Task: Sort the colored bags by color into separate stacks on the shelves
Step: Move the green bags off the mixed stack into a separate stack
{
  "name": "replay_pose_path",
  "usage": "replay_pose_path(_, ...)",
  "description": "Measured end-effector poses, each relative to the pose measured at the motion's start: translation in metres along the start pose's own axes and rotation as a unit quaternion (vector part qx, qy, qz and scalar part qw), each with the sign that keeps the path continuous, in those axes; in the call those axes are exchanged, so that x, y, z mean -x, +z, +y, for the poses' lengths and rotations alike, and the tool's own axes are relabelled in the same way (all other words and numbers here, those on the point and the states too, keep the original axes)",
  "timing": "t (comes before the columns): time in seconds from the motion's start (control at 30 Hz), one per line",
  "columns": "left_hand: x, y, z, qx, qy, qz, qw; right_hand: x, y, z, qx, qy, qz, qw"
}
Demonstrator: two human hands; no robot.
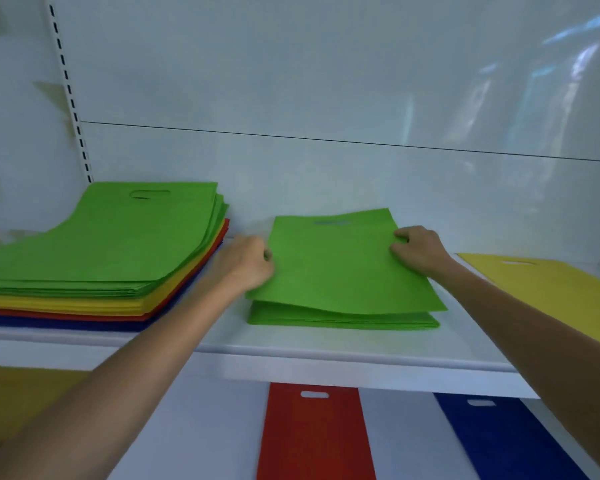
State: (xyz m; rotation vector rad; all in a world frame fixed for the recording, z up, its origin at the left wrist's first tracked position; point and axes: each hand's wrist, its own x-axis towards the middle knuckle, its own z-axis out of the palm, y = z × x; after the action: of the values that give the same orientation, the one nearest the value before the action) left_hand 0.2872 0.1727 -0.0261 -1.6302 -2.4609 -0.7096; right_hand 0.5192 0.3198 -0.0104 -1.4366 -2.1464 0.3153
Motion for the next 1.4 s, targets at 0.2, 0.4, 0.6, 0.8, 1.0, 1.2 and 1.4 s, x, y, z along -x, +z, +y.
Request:
replay_pose_path(0.2,0.015,0.028,-0.001,-0.02,-0.025,-0.034,0.999,0.004,0.03,0.017,0.055,0.013,-0.109,0.992)
replay_pose_path(0.4,0.013,0.029,-0.002,-0.002,-0.025,-0.049,0.998,-0.001,0.041,0.019,0.117,0.029,-0.115,0.986)
replay_pose_path(0.6,0.01,0.032,0.002,0.004,-0.01,-0.036,0.999,-0.005,0.045,0.021,0.1,0.013,-0.123,0.987)
replay_pose_path(0.8,0.008,0.032,0.005,-0.045,-0.021,-0.06,0.997,-0.001,0.039,0.016,0.082,0.011,-0.123,0.989)
replay_pose_path(1.0,-0.011,0.003,-0.006,-0.036,0.02,-0.067,0.997,-0.005,0.033,-0.008,0.109,-0.005,-0.014,0.994)
replay_pose_path(1.2,-0.031,-0.067,-0.049,0.002,0.084,-0.003,0.996,-0.016,0.03,-0.102,0.056,-0.083,0.035,0.994)
replay_pose_path(1.4,-0.021,-0.122,-0.145,0.007,0.024,0.051,0.998,-0.015,0.067,-0.201,0.013,-0.123,0.024,0.992)
